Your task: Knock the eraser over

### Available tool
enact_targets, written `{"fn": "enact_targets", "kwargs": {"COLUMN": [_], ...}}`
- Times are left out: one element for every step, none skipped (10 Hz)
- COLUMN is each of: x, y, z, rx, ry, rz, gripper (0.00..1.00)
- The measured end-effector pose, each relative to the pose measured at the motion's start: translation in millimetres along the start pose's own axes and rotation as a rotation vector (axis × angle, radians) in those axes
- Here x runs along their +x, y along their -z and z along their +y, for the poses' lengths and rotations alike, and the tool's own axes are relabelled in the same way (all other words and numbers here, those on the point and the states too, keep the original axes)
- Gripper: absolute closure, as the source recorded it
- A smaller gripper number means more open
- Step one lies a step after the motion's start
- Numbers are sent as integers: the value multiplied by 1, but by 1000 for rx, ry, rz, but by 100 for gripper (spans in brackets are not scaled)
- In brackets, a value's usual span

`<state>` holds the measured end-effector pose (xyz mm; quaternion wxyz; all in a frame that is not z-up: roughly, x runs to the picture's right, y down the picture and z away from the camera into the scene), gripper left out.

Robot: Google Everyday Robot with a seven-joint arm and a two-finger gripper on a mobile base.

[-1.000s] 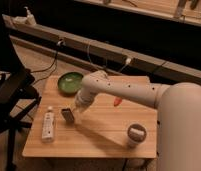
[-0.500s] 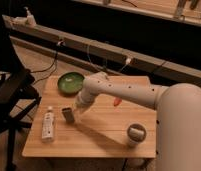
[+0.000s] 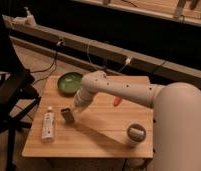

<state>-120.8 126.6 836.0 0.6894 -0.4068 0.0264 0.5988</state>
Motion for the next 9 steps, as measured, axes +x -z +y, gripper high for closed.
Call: {"fn": "enact_targets", "kwargs": {"x": [-1,-4,-4,-2,-2,-3,-4,-4,-4], "y": [-2,-2,-1,0,0,0,1,5,6], "z": [-3,5,13,15,15,13,10,10,12], "rx": [7,9,6,1,-7,-8,-6,-2,-1], "ry": [0,5,6,3,-1,3,6,7,2], "rz": [-4,-3,1,5,5,9,10,7,6], "gripper": [60,60,60,60,60,60,60,60,60]}}
